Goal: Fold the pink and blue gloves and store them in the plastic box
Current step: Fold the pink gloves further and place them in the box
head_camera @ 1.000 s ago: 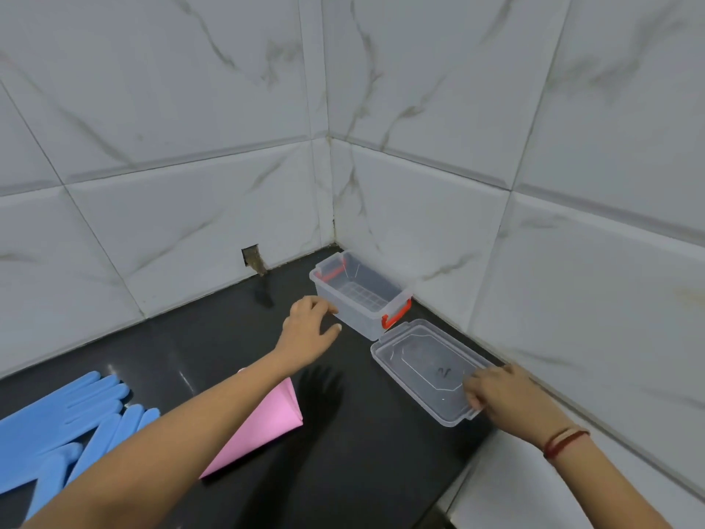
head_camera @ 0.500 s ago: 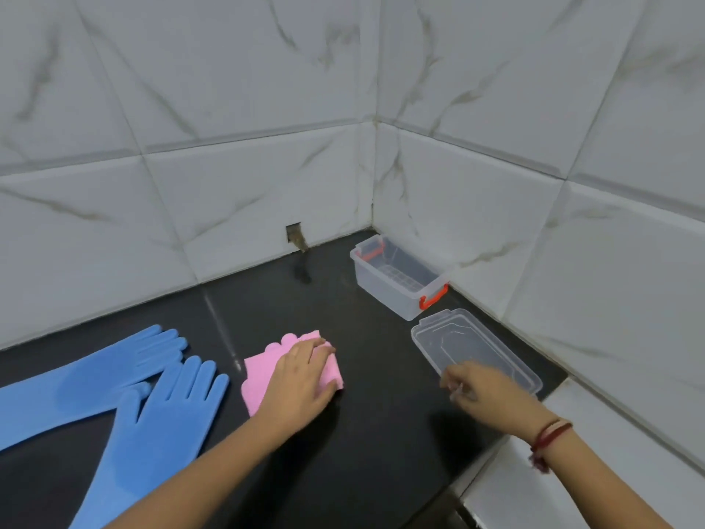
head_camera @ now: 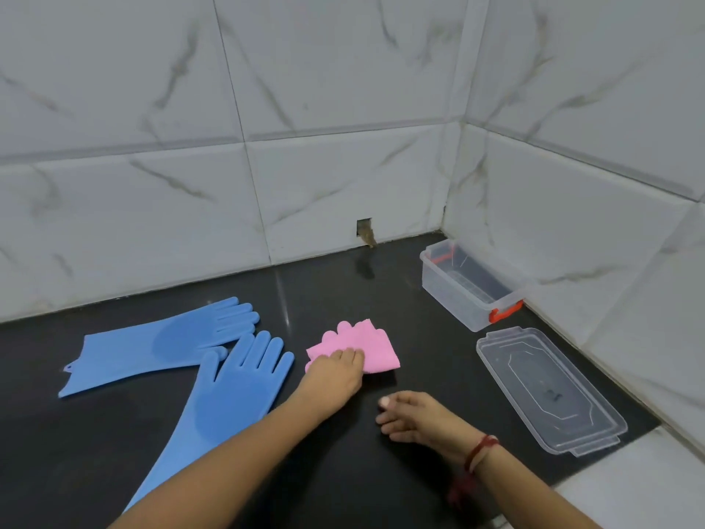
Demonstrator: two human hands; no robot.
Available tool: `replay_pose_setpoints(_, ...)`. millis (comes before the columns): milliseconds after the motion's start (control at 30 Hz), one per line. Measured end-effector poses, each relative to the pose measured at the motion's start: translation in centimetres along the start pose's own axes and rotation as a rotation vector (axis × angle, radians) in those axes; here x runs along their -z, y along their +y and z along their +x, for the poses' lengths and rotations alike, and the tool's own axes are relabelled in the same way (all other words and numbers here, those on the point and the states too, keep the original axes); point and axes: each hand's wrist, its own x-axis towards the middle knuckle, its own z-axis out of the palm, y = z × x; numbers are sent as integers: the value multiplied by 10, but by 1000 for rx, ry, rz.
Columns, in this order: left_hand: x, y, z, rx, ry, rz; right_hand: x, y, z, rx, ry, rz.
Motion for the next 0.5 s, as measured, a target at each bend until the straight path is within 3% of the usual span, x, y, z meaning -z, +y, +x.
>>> replay_pose_setpoints(100,8,-12,5,0,29,-35,2,-10,10,-154,0,402)
replay_pose_setpoints(167,11,-17,1,-40,25,-52,4,-19,18,-193,-14,504)
replay_pose_setpoints(500,-10,-5,-52,-166,97,-212,5,-45,40,-170,-196,361)
